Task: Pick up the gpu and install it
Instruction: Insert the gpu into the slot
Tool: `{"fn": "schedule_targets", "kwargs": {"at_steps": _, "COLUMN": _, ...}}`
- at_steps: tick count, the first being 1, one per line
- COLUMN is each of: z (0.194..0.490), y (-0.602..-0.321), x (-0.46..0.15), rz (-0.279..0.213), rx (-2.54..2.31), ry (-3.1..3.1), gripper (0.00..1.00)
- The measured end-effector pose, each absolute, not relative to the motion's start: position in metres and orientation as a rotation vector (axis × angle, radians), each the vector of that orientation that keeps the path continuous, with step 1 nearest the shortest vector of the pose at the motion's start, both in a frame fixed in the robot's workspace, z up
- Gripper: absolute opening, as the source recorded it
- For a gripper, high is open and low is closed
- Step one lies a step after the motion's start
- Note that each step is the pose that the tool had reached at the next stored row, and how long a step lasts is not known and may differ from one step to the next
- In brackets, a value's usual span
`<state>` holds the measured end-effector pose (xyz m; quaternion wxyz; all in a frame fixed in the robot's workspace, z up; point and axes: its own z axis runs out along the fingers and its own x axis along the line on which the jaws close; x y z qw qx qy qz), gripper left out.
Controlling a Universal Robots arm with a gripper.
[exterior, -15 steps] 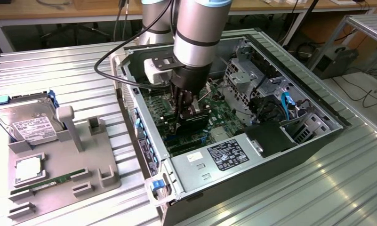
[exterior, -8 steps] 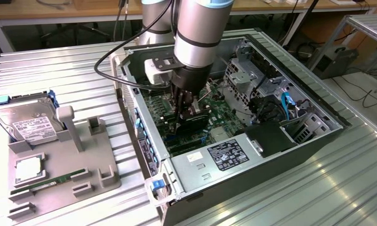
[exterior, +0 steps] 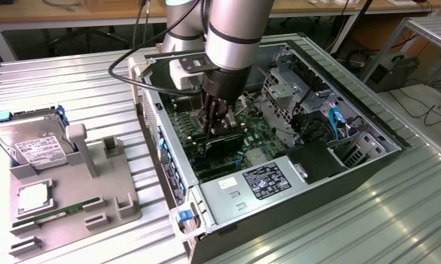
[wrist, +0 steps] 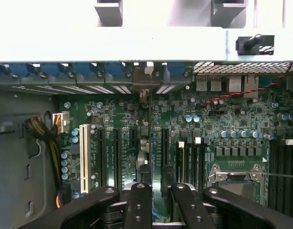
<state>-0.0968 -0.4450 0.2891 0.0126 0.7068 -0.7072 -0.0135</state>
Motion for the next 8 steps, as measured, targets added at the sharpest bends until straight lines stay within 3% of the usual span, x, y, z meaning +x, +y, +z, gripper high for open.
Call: {"fn": "schedule_targets", "kwargs": {"at_steps": 8, "z": 0.307, "y": -0.445, "x": -0.097, "rz": -0.042, "rx": 2.203, "ry": -2.204, "gripper": 0.24}}
